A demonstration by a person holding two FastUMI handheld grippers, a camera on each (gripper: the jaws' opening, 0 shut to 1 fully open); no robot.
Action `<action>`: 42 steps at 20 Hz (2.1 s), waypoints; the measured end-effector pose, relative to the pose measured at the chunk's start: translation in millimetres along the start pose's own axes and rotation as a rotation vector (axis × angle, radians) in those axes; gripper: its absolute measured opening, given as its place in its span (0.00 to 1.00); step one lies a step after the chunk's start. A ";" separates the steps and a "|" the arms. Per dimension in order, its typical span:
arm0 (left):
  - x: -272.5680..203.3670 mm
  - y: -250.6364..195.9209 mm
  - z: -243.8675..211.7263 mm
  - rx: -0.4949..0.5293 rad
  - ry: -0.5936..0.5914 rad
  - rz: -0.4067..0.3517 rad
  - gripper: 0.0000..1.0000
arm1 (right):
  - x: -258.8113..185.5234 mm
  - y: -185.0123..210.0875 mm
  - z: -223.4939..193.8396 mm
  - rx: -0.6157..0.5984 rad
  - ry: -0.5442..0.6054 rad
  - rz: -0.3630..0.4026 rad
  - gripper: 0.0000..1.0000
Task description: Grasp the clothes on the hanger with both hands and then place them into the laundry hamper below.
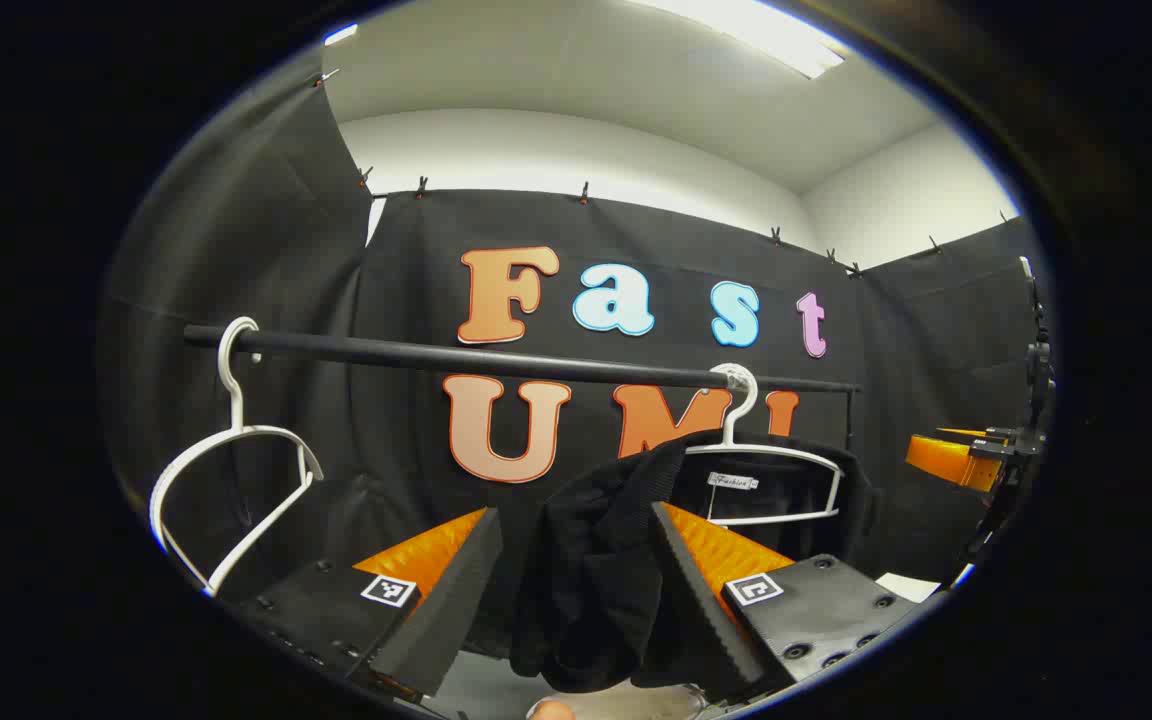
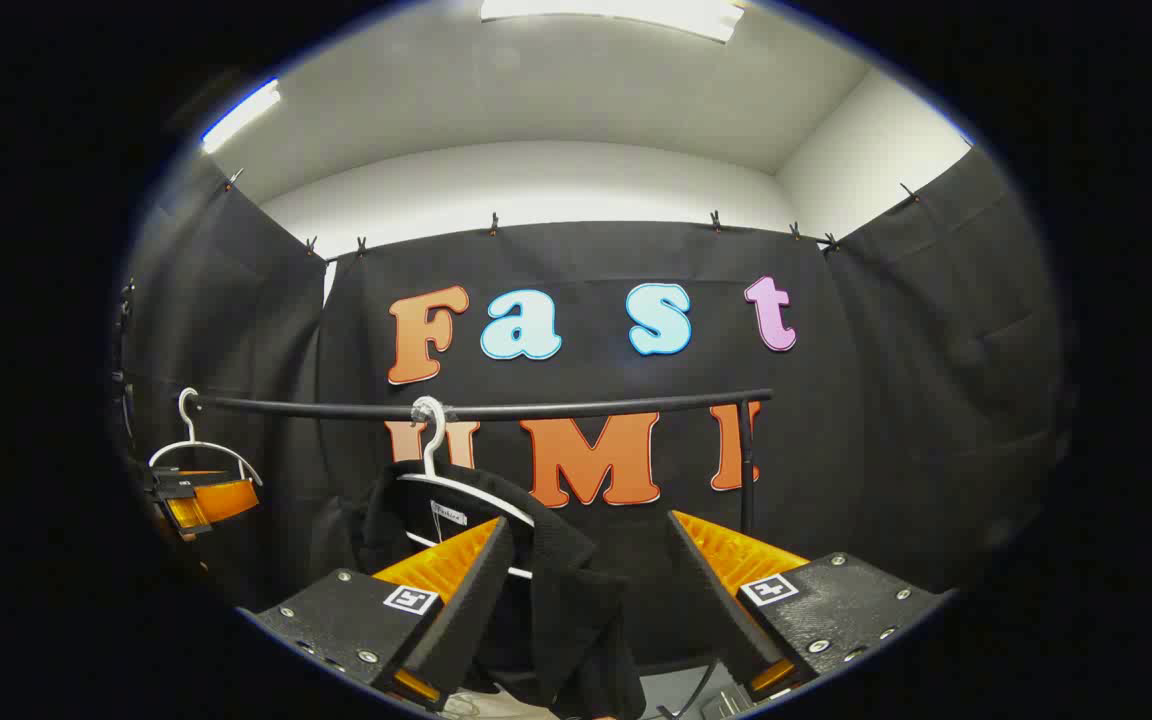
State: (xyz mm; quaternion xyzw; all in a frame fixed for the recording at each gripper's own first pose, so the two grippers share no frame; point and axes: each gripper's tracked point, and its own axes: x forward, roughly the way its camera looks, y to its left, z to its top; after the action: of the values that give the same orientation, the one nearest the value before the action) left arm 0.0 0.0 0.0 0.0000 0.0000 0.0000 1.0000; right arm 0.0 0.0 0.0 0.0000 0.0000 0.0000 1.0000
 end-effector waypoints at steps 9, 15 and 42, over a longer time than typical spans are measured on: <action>0.4 7.0 -4.7 0.015 0.011 0.022 0.96 | 4.4 3.2 -13.6 0.014 0.031 0.007 0.94; 1.1 5.9 -7.8 0.011 0.016 0.017 0.96 | 7.8 12.5 -25.6 0.032 0.057 0.023 0.94; 16.4 0.2 -49.8 0.007 0.094 0.012 0.97 | 65.1 7.0 -120.8 0.151 0.270 -0.059 0.41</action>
State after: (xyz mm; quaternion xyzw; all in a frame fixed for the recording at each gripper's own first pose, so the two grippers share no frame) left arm 16.4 0.2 -49.8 0.0036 0.0470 0.0061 0.9989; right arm 65.1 7.0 -120.8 0.0751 0.1343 -0.0293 0.9877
